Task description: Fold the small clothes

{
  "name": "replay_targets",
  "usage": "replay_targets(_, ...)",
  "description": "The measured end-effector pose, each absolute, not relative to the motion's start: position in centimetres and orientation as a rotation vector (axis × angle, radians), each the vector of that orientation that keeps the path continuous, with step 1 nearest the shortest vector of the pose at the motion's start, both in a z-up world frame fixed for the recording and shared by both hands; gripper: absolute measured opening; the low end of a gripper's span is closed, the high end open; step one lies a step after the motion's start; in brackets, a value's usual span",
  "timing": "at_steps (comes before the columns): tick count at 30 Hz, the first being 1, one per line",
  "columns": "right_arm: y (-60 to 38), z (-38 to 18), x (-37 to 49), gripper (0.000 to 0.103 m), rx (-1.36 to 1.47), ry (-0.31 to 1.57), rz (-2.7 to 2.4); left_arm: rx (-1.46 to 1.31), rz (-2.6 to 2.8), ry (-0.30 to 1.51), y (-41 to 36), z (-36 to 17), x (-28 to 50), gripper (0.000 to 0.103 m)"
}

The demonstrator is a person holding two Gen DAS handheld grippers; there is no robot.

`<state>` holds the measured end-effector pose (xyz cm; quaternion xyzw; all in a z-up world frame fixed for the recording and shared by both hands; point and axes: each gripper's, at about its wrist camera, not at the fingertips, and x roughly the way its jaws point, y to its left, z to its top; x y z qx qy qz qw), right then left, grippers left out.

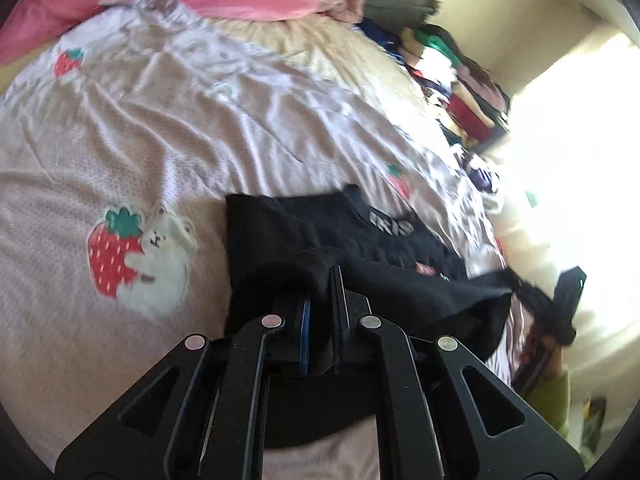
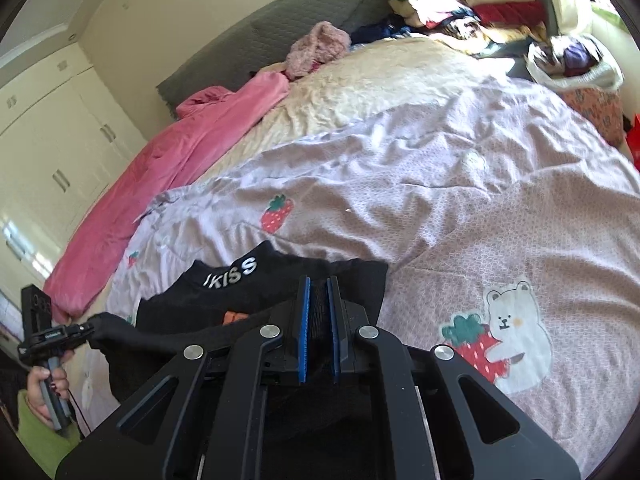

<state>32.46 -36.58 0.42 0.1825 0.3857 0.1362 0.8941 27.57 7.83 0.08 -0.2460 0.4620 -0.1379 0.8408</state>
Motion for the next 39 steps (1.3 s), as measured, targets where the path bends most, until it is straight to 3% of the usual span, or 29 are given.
replay_targets(10, -37.5, -1.8, 35.2, 0.012, 0.308, 0.849, 0.098, -0.63, -0.239, 1.008, 9.4, -3.6, 30.0, 0.008)
replay_targets(12, -37.6, -1.1, 34.2, 0.03, 0.282, 0.822, 0.116, -0.619, -0.253, 0.984, 9.5, -2.8, 29.5, 0.014)
replay_targets(15, -37.1, -0.5, 32.2, 0.039, 0.193, 0.807, 0.156, -0.595, -0.245, 0.91, 10.5, -0.8, 28.4, 0.033)
replay_targets(20, -34.7, -1.0, 31.4, 0.041, 0.006, 0.842, 0.187, -0.451, -0.214, 0.896, 10.7, 0.9, 27.0, 0.033)
replay_targets(26, -31.1, -2.0, 33.3, 0.058, -0.088, 0.853, 0.253, -0.238, -0.207, 0.951, 9.3, -1.9, 25.0, 0.033)
replay_targets(34, -29.1, -5.0, 37.1, 0.057, -0.082, 0.91, 0.229, -0.237, -0.208, 0.983, 7.5, -4.3, 27.9, 0.038)
replay_targets(35, -29.1, -5.2, 37.4, 0.049, -0.078, 0.912, 0.236, -0.242, -0.205, 0.983, 7.3, -4.2, 28.5, 0.038)
replay_targets(36, -29.1, -5.3, 37.5, 0.026, -0.084, 0.913, 0.24, -0.251, -0.205, 0.984, 7.1, -4.1, 28.9, 0.038)
replay_targets(37, -29.1, -5.4, 37.6, 0.019, -0.092, 0.916, 0.236, -0.254, -0.206, 0.985, 6.9, -4.1, 29.2, 0.034)
replay_targets(38, -29.3, -5.5, 37.7, 0.011, -0.09, 0.923, 0.23, -0.243, -0.203, 0.99, 6.7, -4.1, 29.6, 0.028)
replay_targets(39, -29.7, -5.5, 37.8, 0.01, -0.065, 0.93, 0.244, -0.225, -0.193, 0.996, 6.5, -4.3, 29.9, 0.009)
